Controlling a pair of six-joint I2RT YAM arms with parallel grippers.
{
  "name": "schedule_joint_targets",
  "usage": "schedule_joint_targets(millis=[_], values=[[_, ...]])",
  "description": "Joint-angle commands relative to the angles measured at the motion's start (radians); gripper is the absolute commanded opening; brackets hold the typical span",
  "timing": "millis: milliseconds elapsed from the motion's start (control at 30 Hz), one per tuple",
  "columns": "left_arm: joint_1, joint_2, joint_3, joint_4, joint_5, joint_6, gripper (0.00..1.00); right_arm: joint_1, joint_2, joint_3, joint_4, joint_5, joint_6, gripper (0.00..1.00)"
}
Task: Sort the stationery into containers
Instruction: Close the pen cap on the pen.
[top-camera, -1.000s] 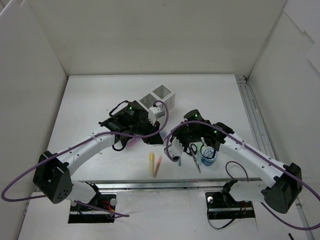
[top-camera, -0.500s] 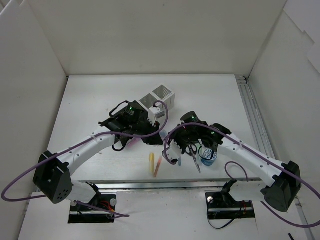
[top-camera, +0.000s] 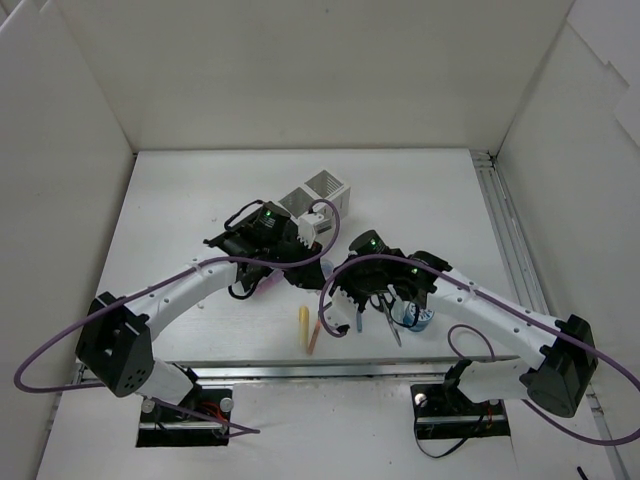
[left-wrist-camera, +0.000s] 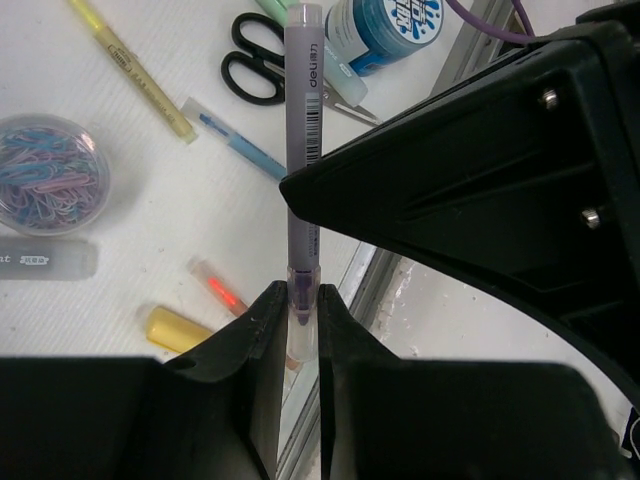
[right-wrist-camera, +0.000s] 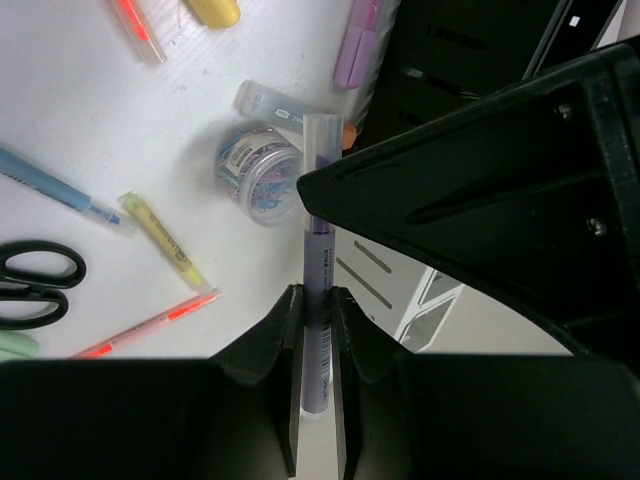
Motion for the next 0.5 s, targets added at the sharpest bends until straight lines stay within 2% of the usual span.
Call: schedule_joint_targets(millis=[0, 133, 267, 467], values=[[0.015, -0.032, 0.046, 0.194, 0.03, -0.016, 0.0, 0.037, 0.003, 0.007, 0.021, -0.122, -0.007, 0.0], [0.025, -0.071, 0.003, 0.3, 0.029, -0.027, 0.0, 0.051, -0.008, 0.006, 0.051, -0.213, 0.085, 0.0], [0.035, -0.127, -0.057, 0.491, 0.02, -0.062, 0.0, 0.054, -0.004, 0.027, 0.068, -0.295, 0.182, 0.0], [0.035, -0.095, -0.043, 0.585, 0.049, -0.047, 0.0, 0.079, 0.016, 0.049, 0.065, -0.32, 0.165, 0.0]])
